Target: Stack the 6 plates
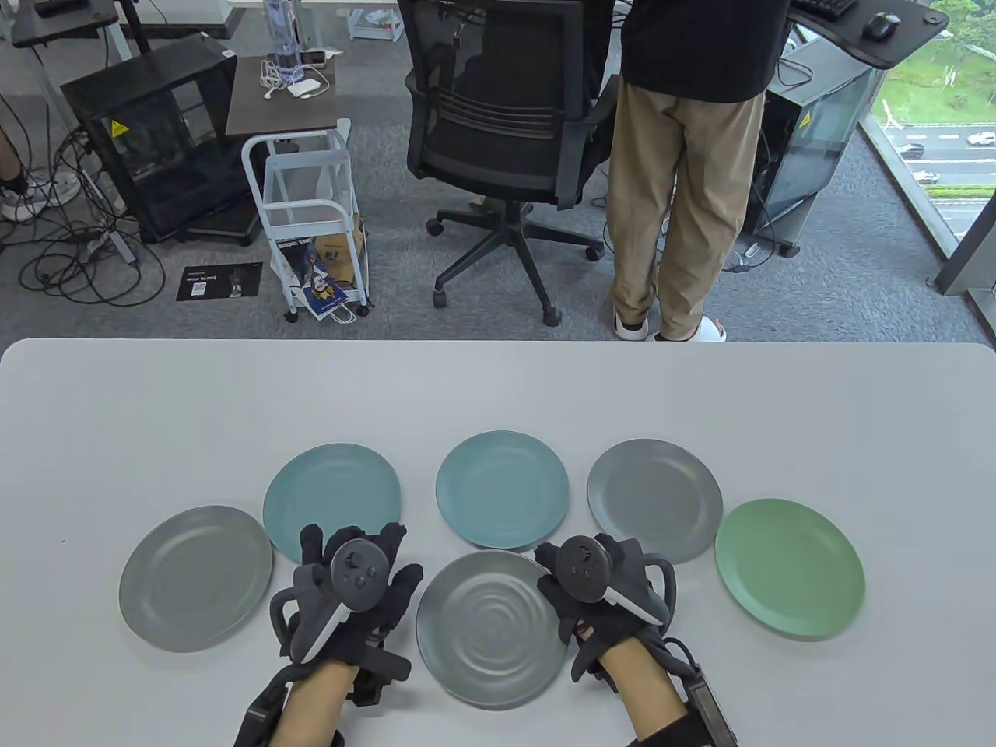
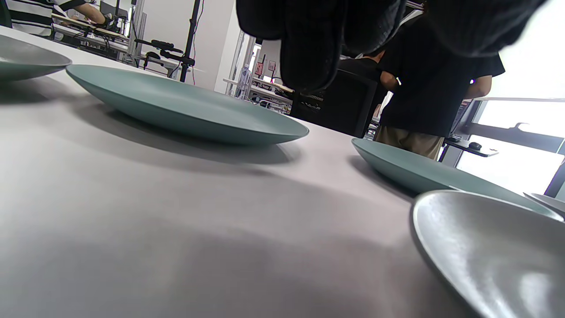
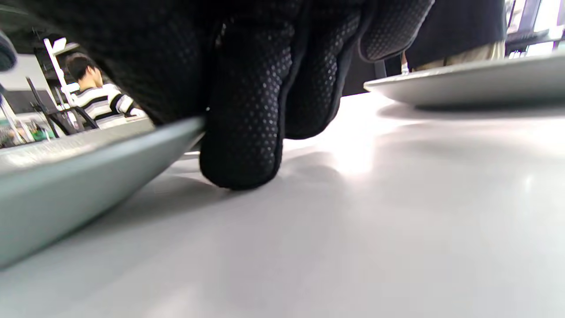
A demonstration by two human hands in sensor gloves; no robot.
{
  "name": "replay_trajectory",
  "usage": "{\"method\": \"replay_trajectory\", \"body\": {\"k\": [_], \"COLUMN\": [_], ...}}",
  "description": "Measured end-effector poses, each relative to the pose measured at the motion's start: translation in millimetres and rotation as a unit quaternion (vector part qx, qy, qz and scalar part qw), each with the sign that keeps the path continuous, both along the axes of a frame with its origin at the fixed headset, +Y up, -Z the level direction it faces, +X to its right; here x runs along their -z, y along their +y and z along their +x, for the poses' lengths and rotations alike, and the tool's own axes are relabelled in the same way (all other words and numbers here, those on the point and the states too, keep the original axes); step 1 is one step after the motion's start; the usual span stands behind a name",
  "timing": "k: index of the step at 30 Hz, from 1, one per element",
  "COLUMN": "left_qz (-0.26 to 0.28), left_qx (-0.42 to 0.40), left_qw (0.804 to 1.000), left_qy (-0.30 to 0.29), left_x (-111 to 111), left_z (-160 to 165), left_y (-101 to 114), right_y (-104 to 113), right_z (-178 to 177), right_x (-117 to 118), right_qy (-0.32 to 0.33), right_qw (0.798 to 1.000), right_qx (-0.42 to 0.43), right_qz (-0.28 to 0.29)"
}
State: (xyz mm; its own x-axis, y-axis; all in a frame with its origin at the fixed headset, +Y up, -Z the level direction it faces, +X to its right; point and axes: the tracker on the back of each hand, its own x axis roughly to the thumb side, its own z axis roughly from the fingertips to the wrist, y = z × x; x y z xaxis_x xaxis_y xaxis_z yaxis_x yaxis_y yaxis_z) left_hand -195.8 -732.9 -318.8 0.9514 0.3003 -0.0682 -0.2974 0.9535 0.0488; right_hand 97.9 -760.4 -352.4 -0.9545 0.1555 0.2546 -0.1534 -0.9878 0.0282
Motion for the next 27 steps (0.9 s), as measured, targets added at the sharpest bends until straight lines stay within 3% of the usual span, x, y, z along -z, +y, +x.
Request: {"method": "replay_trajectory", "body": {"k": [2,9,13,20,27], "left_qz": [0.001,0.000,0.013,0.037,0.049], "left_qx": [-0.004,-0.008,-0.006,0.016,0.100], "left_qw": [1.000,1.000,1.000,0.999,0.993], "left_qy": [-0.002,0.000,0.008,0.019,0.042], "left_x": [0.2,0.3,-0.4,-2.4,-4.8], "left_z": [-0.3,-0.9,-0.7,2.2,11.5], "left_y": [0.1,-0.1,1.1,1.4,1.1], "right_y": [1.5,15.9,20.2,5.3,-1.7], "right_z": [0.0,26.4,48.6,73.5,73.2], "right_x": [-0.9,-0.5,-0.8,9.5,13.8], "right_qy": [-0.015,-0.070,-0.131,-0.174,-0.177], "right_qw": [0.999,0.996,0.985,0.980,0.978], "right_qx": [-0.027,0.009,-0.046,-0.093,-0.112], "right_qz": [0.012,0.059,0.098,0.006,-0.008]}}
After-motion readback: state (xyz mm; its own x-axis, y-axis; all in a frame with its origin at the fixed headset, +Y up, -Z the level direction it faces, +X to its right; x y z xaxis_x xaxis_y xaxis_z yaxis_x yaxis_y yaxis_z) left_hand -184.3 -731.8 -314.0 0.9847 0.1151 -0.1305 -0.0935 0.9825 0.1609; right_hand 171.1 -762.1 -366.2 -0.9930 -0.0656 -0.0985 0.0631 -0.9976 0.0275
